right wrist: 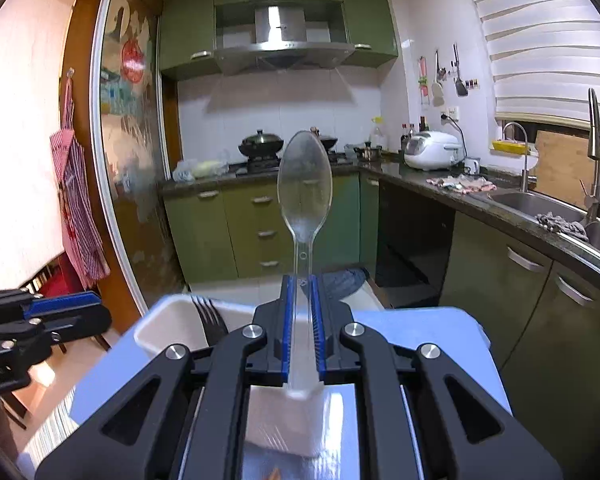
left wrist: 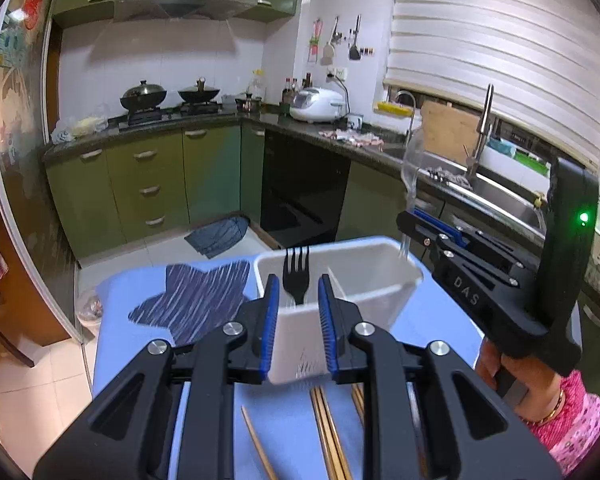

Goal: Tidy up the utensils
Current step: 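Lower fork and spoon into the holder and open both grippers, then grasp a wooden chopstick with the left gripper while the right grasps a dark chopstick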

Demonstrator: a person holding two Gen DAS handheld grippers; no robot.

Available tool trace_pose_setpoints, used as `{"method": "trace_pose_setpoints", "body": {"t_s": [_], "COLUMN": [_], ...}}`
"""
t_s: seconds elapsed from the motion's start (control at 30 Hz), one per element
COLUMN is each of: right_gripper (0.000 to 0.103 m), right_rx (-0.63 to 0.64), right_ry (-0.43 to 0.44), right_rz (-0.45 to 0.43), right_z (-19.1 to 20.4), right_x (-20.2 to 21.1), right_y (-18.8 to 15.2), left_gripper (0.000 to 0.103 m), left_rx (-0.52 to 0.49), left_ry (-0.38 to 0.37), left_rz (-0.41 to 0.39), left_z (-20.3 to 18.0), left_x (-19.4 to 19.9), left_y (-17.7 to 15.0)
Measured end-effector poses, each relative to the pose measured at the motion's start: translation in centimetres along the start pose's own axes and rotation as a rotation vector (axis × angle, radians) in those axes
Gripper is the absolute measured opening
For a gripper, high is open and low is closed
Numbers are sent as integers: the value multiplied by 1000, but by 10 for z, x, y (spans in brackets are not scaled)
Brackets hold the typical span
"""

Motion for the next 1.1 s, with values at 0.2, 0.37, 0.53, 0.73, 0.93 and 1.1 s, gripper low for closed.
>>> {"method": "trace_pose_setpoints", "body": {"t_s": [0.2, 0.37, 0.53, 0.73, 0.93, 1.1], "right_gripper": [14, 21, 29, 47, 54, 54], "right_rx": [16, 13, 0, 9, -8, -8], "right_ry": [-9, -4, -16, -46, -75, -93], "right_rz": [35, 49, 53, 177, 355, 438], "right_z": [-2, 1, 3, -8, -33, -50], "right_x": [12, 25, 56, 103, 125, 133], "right_y": [-20, -24, -22, -36, -68, -86], "left_gripper": [25, 35, 48, 59, 57, 41], "left_rx": [4, 3, 9, 3, 86, 149], "left_ry": [-1, 6, 12, 65, 94, 103], "left_rz": [29, 44, 100, 244, 447, 573], "left_z": [-2, -2, -2, 6, 23, 27], "left_x": [14, 23, 32, 32, 14, -5], "left_y": [-15, -19, -31, -65, -117, -146]}}
Point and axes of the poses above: each gripper's, at about its wrist camera, not at the fingertips, and x roughly against the way its jaws point, z to its left, y to its top, the point moved 7 cm from there along -x, roughly the way its jaws point, and after that the axes turned 12 degrees about -z, right-handed, at the moved point
